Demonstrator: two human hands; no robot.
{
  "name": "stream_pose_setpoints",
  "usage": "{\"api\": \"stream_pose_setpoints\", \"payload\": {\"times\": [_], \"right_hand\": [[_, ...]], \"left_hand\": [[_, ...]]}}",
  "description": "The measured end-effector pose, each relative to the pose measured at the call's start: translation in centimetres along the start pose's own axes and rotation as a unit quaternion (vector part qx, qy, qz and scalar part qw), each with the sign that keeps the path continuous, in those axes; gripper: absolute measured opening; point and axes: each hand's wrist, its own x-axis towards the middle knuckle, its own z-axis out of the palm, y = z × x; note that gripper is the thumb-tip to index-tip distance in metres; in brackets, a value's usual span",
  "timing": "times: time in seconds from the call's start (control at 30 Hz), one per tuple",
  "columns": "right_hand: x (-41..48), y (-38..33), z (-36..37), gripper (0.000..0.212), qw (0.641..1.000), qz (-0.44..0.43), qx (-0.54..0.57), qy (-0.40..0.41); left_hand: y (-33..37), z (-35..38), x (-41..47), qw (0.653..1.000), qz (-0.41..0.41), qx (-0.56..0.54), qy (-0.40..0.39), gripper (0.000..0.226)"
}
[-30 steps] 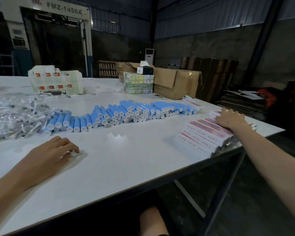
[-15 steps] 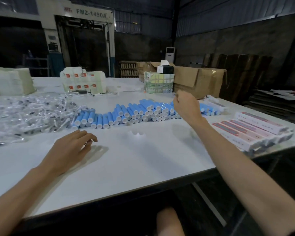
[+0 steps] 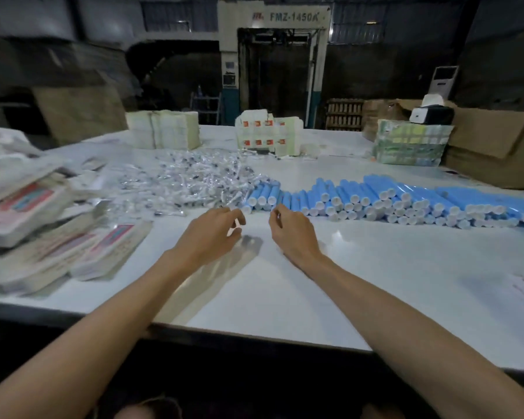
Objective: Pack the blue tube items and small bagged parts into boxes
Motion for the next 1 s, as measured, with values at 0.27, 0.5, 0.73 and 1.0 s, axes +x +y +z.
{"api": "stream_pose_setpoints", "payload": {"times": [0.27, 0.5, 0.73, 1.0], "right_hand": [[-0.3, 0.7, 0.8, 0.026, 0.996, -0.071, -0.02, -0.044], [-0.2, 1.2, 0.9, 0.023, 0.996, -0.063, -0.001, -0.055], [-0.2, 1.4, 0.8, 0.023, 0.995, -0.044, 0.032, -0.078], [0.1, 1.5, 0.9, 0.022, 0.995, -0.024, 0.06, -0.08]], "left_hand": [[-6.2, -3.4, -1.9, 0.934, -0.278, 0.226, 0.013, 0.041], [-10.1, -3.8, -3.6, 0.864, -0.38, 0.312, -0.104, 0.079], [-11.3, -3.2, -4.2, 0.882, -0.338, 0.317, -0.084, 0.076], [-9.1, -5.7, -0.8, 0.965, -0.258, 0.04, 0.005, 0.054]]}}
